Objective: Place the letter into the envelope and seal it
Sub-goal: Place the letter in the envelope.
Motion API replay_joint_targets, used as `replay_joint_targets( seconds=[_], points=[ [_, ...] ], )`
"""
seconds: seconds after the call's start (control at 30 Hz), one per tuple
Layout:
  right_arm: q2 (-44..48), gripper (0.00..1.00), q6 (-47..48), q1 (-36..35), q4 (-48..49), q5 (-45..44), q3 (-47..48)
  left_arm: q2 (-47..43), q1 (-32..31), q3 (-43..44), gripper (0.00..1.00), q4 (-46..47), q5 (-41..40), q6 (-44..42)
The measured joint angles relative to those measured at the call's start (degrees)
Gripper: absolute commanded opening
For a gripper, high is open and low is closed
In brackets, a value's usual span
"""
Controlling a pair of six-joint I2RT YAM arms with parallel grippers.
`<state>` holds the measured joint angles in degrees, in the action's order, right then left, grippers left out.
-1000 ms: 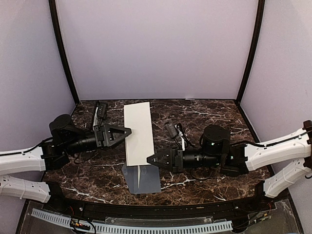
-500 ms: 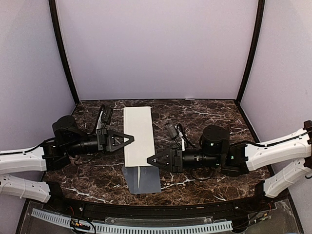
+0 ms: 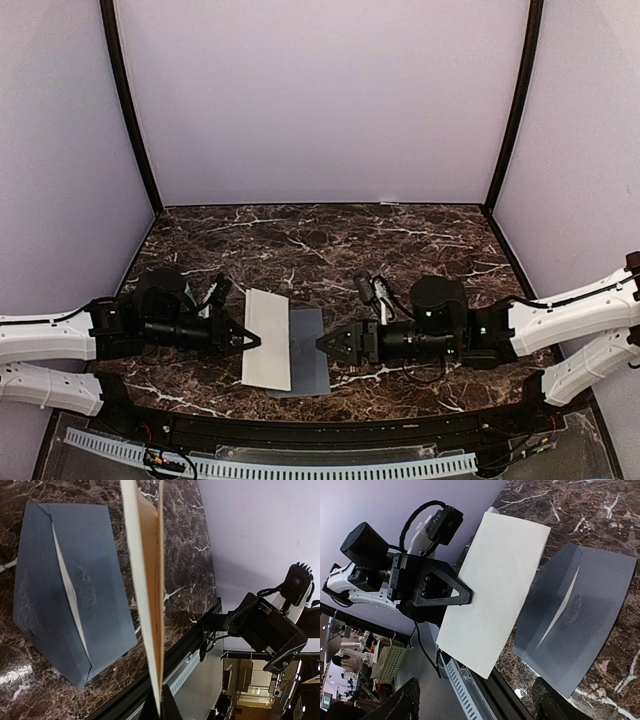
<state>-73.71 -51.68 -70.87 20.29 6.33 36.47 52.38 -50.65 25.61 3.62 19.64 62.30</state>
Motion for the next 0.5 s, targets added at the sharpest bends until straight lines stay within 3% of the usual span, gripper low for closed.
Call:
replay_joint_targets(
  seconds=[0.27,0.5],
  points=[
    [-4.87,0.74,-2.95,0.5,-8.33,-3.61,0.17,4.44,6.86,-0.02,0.0,-9.81,5.79,-2.78],
    [-8.85,0.74,-4.59,0.55,-10.38,-3.78,1.03,12.87,9.16,4.37,0.0,-17.11,11.13,-8.68]
  ],
)
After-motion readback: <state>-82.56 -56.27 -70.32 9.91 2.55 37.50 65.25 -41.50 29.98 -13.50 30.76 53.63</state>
